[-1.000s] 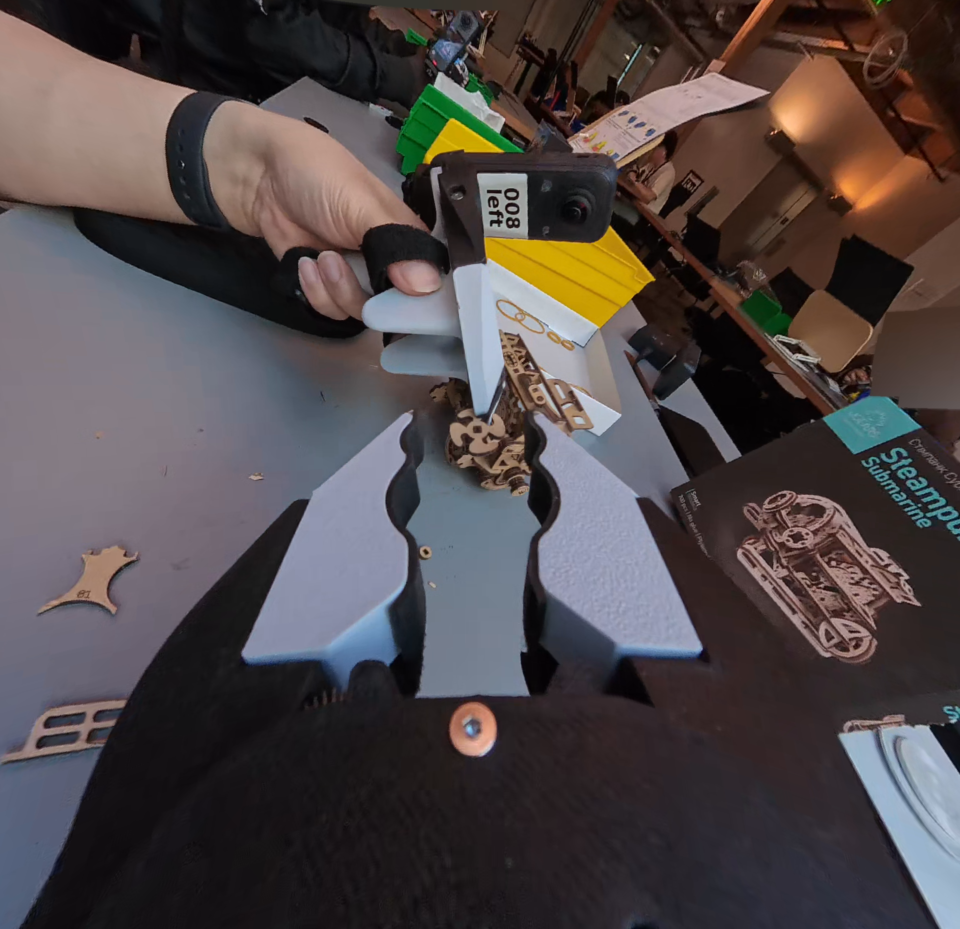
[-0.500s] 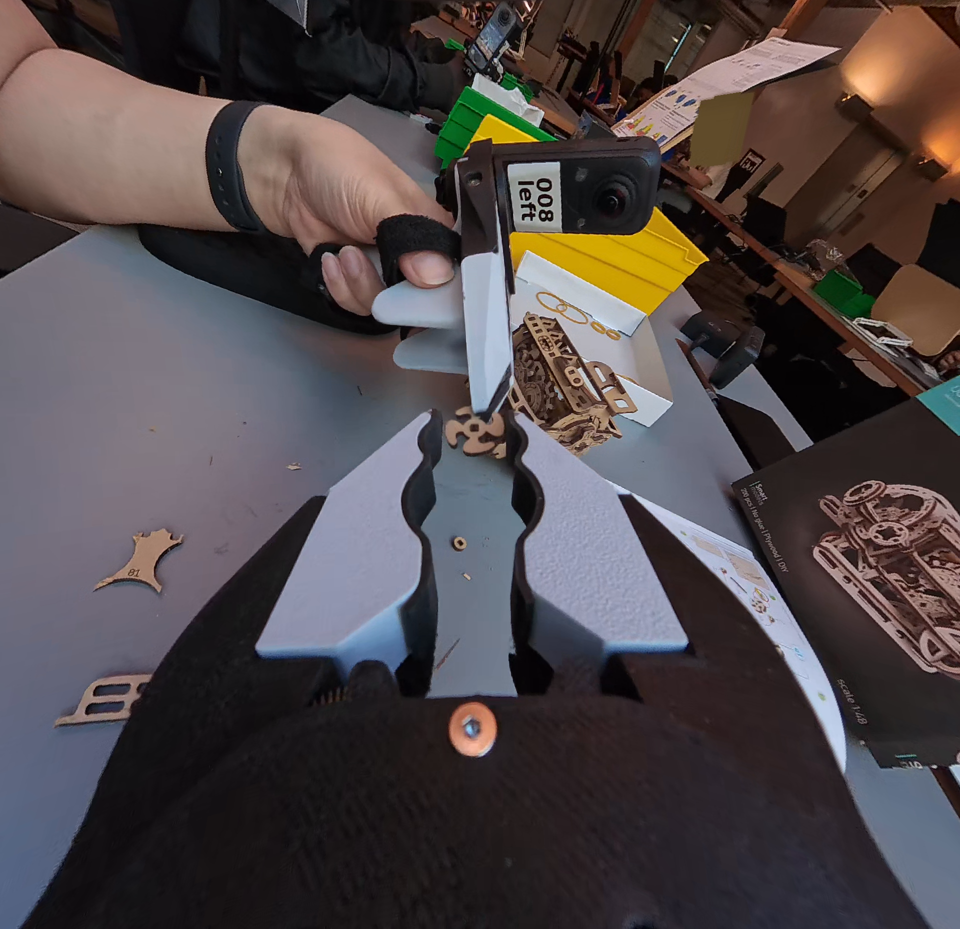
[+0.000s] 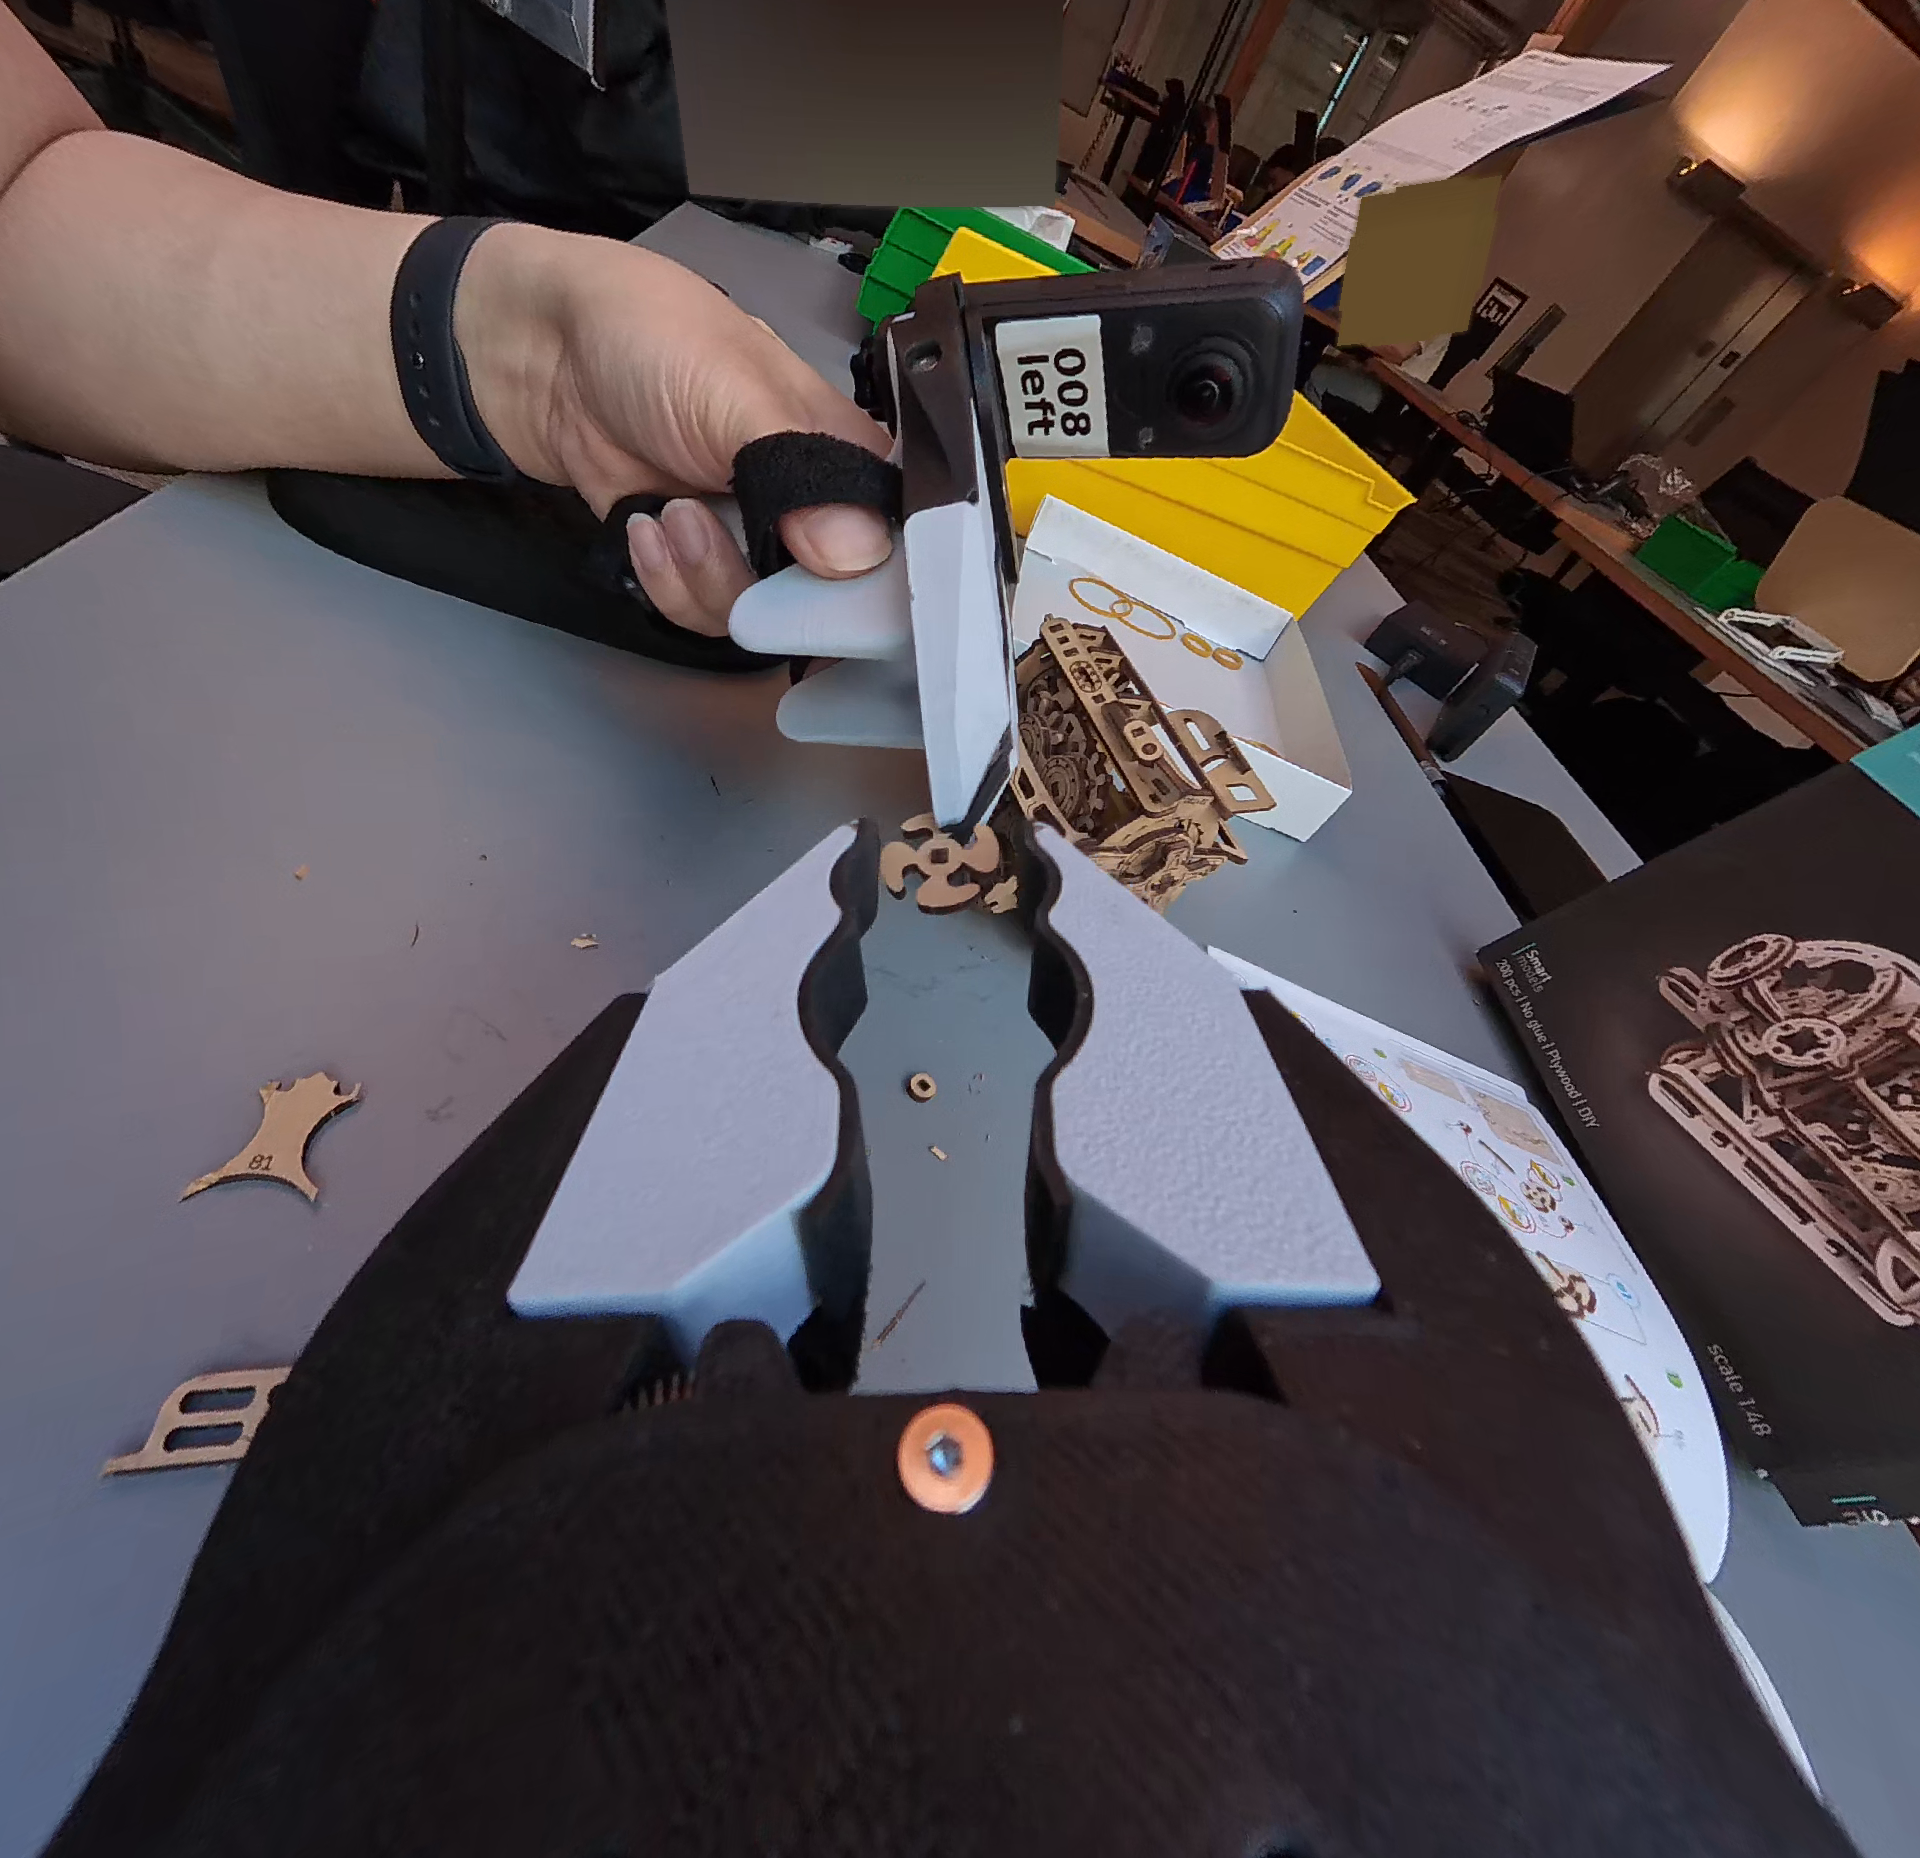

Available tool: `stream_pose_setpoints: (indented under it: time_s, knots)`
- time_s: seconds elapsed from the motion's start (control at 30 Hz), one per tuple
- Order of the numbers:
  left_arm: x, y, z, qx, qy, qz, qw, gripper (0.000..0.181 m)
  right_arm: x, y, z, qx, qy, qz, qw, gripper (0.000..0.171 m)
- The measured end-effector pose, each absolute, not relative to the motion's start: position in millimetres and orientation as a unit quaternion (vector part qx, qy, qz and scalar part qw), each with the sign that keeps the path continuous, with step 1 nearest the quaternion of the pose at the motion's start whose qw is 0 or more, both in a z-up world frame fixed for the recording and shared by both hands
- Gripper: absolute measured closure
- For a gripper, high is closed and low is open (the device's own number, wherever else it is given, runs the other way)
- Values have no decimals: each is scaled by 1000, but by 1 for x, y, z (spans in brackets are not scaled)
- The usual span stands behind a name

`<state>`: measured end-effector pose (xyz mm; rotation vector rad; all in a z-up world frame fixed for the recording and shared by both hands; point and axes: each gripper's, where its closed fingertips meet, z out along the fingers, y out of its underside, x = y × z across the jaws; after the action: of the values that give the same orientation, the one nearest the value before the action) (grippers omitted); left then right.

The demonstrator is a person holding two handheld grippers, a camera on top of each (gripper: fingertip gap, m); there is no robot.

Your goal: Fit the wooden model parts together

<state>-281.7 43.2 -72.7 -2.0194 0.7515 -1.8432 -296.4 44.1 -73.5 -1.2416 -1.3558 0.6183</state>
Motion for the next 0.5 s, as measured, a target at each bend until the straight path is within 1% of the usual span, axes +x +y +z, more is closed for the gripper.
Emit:
stream_pose_setpoints:
  time_s: [0.07,0.5]
  knots:
    - [-282,43,-72,-704,261,-643,152,181,-296,44,-75,-528,-582,256,563,150]
    - [-281,46,-75,-709,258,-638,154,181,-297,46,-78,-540,-581,253,554,150]
